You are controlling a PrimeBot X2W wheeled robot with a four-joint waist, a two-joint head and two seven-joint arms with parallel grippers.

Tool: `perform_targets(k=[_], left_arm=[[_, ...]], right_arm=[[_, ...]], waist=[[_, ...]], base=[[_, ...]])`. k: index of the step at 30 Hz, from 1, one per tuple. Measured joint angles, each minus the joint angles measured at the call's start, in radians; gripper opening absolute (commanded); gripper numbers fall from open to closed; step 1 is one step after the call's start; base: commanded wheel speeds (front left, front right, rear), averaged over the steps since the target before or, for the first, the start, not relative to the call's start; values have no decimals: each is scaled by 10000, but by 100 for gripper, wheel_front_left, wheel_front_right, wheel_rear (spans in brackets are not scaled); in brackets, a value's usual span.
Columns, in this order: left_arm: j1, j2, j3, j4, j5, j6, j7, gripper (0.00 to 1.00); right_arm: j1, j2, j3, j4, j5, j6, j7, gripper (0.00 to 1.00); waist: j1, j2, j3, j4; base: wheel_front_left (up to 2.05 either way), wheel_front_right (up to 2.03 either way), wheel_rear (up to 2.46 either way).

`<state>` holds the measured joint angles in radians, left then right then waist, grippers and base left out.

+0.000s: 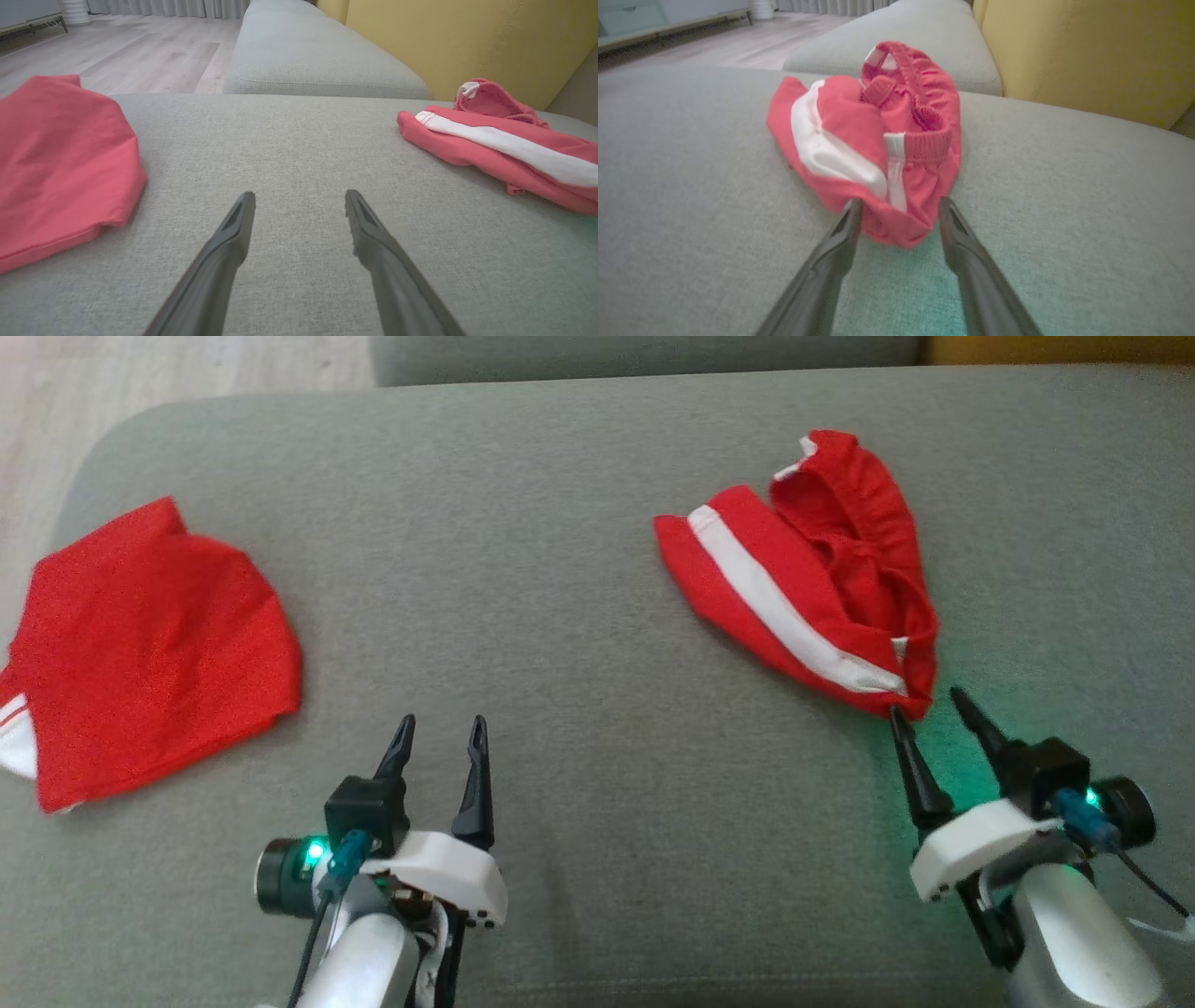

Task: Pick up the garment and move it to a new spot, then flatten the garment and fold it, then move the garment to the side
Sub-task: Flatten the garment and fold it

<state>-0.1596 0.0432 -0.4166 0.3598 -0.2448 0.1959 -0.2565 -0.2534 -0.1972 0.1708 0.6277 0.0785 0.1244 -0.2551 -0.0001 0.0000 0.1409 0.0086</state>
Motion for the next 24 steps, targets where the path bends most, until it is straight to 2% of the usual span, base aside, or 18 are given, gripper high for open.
perform_targets(k=[7,10,12,17,24], left_arm=[[-453,0,-180,-2,-61,-209,0,100],[-1426,2,-376,157,-79,-383,0,100],[-2727,-2,-558,393,-190,-431,0,100],[-4520,-15,-930,1567,-686,-817,-2,100],[-5918,-48,-1250,3129,-943,-1095,0,100]], right_arm=[[23,679,-803,-1319,-82,0,-2,100],[11,846,-834,-1714,-81,0,-2,100],[-58,988,-792,-2048,-29,0,-2,100],[-485,1108,-464,-2433,173,0,-2,100],[-997,1250,-180,-2738,412,-2,-4,100]], waist=[[0,0,199,-628],[0,0,468,-885],[0,0,786,-1187],[0,0,1326,-1836],[2,0,1991,-2713]], base=[[0,0,0],[0,0,0],[0,0,0],[0,0,0],[0,0,0]])
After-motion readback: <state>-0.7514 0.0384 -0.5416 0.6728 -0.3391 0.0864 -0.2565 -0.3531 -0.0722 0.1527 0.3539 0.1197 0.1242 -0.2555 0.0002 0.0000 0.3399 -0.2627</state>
